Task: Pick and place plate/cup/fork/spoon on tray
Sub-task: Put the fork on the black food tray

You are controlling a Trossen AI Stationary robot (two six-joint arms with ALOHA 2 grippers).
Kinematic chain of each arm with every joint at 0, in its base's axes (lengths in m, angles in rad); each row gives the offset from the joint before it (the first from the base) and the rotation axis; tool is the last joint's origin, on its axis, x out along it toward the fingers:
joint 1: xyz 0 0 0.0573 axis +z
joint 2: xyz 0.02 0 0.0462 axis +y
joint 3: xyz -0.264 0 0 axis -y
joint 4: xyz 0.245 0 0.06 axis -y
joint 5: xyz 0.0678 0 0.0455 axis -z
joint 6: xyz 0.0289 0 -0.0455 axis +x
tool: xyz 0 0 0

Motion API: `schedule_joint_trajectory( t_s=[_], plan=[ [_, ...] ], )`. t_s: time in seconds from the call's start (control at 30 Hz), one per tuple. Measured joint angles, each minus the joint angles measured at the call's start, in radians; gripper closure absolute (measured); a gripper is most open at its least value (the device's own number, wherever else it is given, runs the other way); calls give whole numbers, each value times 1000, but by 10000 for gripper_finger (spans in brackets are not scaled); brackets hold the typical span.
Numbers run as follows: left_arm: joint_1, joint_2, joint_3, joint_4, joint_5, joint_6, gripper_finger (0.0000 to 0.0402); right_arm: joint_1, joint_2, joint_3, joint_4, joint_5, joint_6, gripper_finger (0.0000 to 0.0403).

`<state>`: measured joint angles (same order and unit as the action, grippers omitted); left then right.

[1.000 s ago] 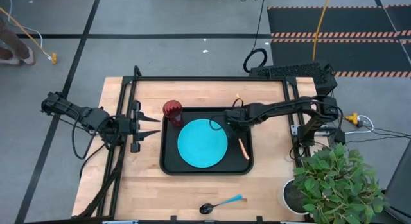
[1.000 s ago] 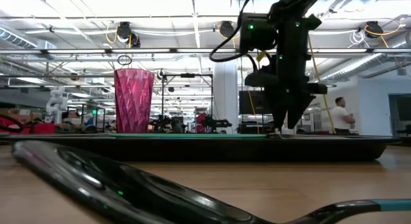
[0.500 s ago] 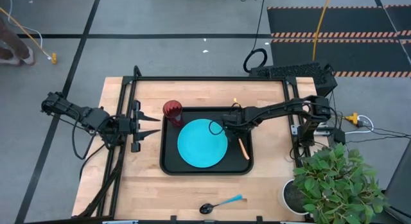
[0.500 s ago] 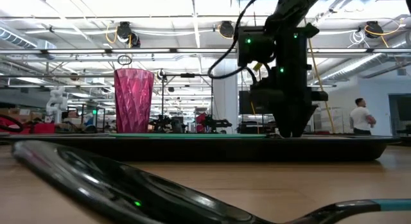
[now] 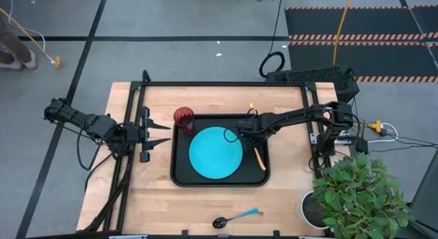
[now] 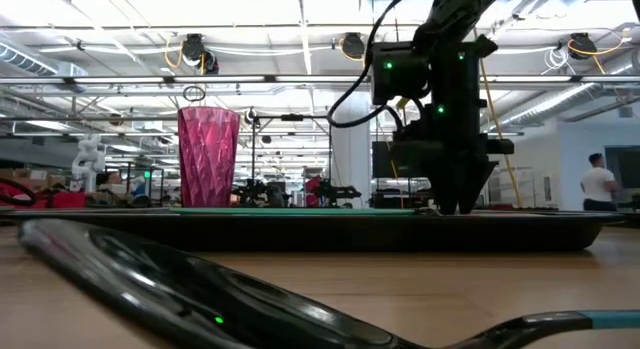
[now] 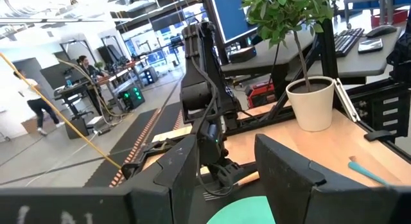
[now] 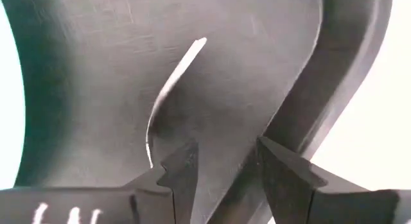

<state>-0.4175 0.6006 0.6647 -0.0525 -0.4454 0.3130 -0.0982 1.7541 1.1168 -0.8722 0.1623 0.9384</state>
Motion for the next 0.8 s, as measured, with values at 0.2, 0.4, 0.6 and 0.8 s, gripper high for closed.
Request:
schedule_joint_trajectory(
  t_s=[0.2,0.4,0.6,0.8],
  plan=[
    [0,0,0,0,0,-1,241,0,0,0,124,-33,-35,257],
    [0,0,0,0,0,-1,241,0,0,0,101,-25,-34,257],
    [0,0,0,-1,0,-2,241,2,0,0,13,-16,-7,257],
    [0,0,0,-5,0,-2,241,38,-35,-1,-22,-167,38,257]
  ],
)
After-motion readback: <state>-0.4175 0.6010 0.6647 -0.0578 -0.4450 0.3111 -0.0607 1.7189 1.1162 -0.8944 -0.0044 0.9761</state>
